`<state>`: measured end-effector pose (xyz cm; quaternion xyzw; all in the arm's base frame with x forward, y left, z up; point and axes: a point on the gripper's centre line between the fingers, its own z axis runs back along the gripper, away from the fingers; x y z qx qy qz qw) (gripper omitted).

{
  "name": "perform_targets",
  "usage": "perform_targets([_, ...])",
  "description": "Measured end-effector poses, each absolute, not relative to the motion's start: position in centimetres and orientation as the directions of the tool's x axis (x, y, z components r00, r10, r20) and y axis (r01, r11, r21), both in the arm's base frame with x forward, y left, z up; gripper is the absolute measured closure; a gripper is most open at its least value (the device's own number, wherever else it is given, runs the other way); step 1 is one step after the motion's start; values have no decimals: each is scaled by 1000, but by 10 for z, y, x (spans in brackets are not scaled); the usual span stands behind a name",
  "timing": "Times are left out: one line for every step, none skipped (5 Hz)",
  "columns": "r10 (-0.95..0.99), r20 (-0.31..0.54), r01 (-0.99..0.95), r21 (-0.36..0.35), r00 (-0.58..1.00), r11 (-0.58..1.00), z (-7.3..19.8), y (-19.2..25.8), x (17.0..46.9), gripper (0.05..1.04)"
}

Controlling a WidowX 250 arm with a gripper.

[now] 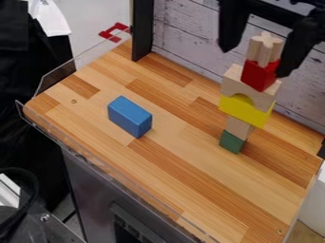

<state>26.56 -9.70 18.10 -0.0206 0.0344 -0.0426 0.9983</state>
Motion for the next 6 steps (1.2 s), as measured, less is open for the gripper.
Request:
perform_targets([-56,-63,53,-46,996,998,180,-92,274,84])
perform_targets([-10,-41,8,-45,999,999,184,-81,281,84])
perform_targets([19,-22,-20,-51,1000,998,190,-72,287,84])
perform_targets([20,-25,-22,-62,999,998,191,-72,290,84])
perform_targets([11,-56,-15,-61,998,998,182,-73,293,85])
perform_targets([-3,-84,-2,-65,996,998,174,-77,294,84])
